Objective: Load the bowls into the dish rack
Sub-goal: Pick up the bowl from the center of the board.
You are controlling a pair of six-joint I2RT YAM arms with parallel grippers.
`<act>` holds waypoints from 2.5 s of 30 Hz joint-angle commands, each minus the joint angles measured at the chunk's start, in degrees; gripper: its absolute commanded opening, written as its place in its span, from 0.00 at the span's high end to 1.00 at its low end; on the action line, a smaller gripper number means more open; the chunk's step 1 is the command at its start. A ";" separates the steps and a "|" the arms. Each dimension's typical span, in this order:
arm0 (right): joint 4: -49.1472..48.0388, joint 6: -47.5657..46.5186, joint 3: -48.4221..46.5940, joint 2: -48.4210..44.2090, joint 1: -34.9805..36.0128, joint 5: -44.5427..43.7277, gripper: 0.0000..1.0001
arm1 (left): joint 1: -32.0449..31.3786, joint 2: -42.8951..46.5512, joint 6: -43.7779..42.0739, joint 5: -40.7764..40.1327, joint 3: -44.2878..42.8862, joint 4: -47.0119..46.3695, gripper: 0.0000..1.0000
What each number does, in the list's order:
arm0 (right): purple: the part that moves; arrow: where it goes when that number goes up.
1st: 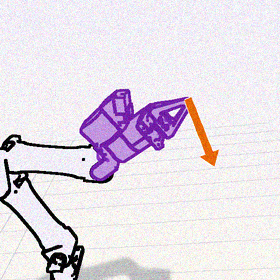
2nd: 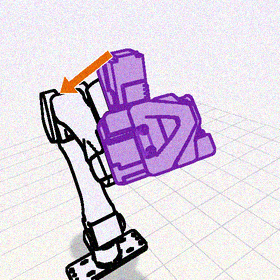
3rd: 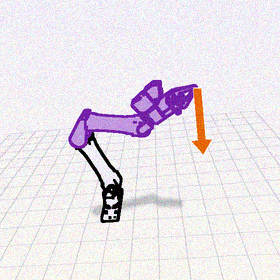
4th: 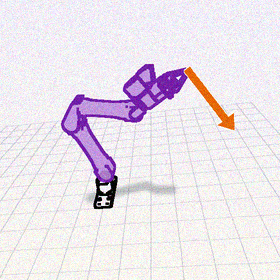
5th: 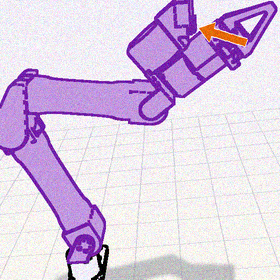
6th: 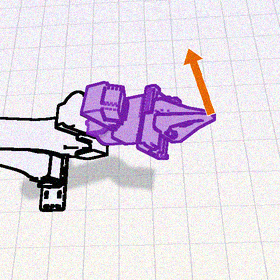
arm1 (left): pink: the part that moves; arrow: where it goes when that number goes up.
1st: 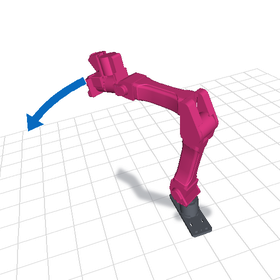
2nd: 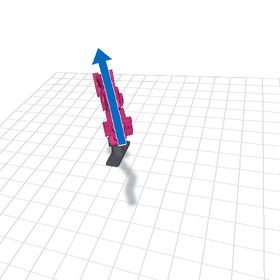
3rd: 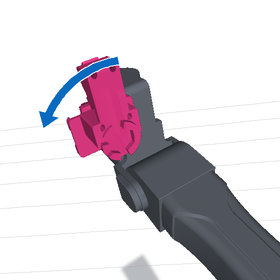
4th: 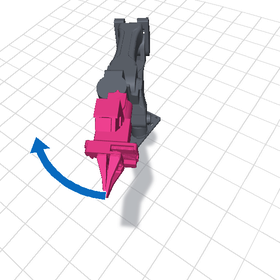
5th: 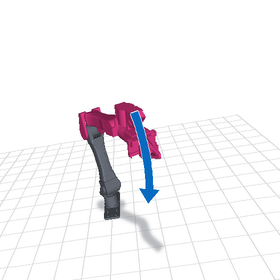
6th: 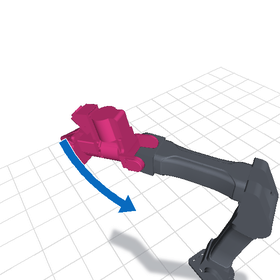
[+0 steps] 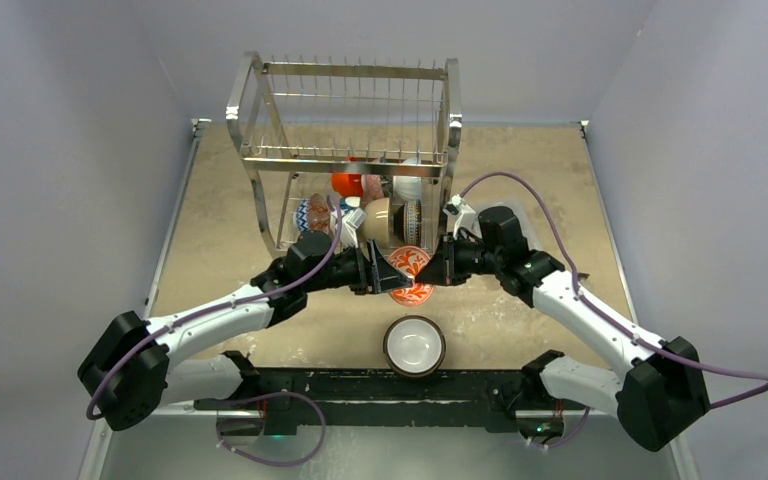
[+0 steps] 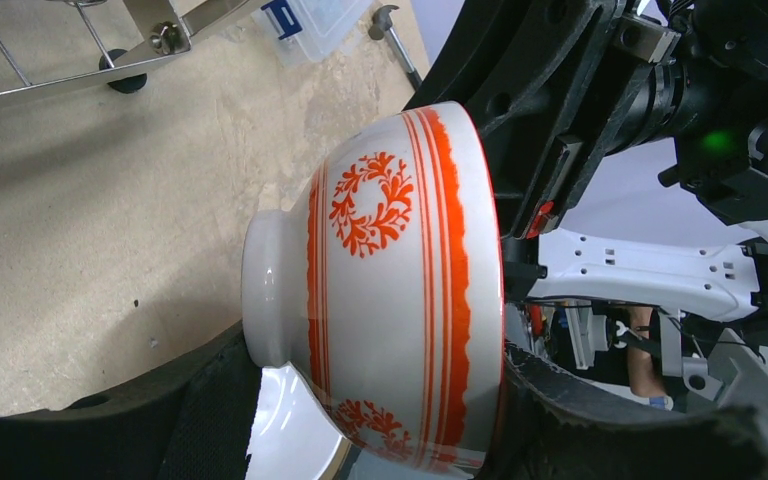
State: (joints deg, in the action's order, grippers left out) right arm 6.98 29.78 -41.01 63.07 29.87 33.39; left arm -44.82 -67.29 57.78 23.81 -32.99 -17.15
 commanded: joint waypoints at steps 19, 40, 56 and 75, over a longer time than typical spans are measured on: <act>-2.46 -0.37 -5.32 -0.52 0.64 3.59 0.96 | -2.20 -1.77 -0.97 1.76 -4.32 -6.35 0.37; 1.81 -3.11 -7.33 -0.65 0.65 -0.69 0.97 | -2.13 1.97 -1.47 -0.02 -3.87 -3.72 0.43; 1.89 -3.13 -7.83 -1.95 0.65 -1.05 0.54 | -2.06 5.02 -1.52 -2.77 -3.29 -0.54 0.91; 2.04 -1.91 -8.23 -4.38 0.64 -3.69 0.91 | -1.83 12.20 -2.76 -5.49 -6.12 8.27 0.25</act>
State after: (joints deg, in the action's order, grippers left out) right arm 9.67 28.27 -47.37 59.22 31.07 31.66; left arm -46.68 -58.57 55.88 18.09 -35.59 -7.11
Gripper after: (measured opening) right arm 0.152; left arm 0.669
